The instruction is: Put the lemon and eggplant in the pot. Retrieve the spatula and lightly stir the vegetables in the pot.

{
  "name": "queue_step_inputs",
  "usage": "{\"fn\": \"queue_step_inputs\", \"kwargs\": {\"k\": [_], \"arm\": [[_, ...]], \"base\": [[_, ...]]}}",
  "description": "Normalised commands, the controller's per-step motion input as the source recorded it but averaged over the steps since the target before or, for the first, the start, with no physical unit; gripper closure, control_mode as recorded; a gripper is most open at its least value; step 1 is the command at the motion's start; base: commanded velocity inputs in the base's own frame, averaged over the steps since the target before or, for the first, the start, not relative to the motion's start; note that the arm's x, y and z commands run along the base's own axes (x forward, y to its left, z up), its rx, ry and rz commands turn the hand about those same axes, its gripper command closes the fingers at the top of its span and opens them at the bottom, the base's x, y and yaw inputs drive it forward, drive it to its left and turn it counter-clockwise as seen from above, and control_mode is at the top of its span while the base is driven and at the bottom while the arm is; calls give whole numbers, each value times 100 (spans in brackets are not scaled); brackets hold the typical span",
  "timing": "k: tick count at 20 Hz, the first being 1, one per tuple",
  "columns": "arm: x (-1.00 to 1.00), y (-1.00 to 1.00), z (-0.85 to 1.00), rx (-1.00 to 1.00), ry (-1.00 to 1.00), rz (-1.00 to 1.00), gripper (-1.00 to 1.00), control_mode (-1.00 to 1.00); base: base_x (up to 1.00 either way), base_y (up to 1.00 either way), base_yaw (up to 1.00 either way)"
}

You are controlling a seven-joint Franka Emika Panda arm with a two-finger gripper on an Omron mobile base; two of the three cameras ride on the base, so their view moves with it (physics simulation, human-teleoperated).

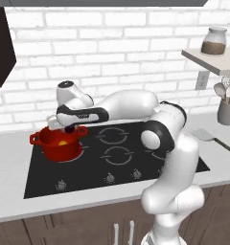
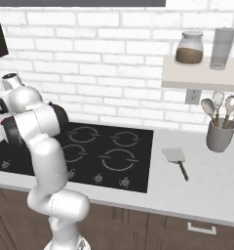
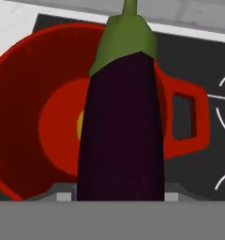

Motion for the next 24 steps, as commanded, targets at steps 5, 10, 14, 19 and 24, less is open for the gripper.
{"fn": "queue_step_inputs", "kwargs": {"k": [5,10,14,19,24], "arm": [[31,30,-31,3,6,0,100,-100],[15,12,-26,1,2,0,100,-100],[2,0,-30,0,0,0,100,-100],[0,0,-33,0,0,0,100,-100],[1,0,-35,0,0,0,-100,-100]], "base": [[0,0,0],[0,0,0],[0,0,0],[0,0,0],[0,0,0]]}}
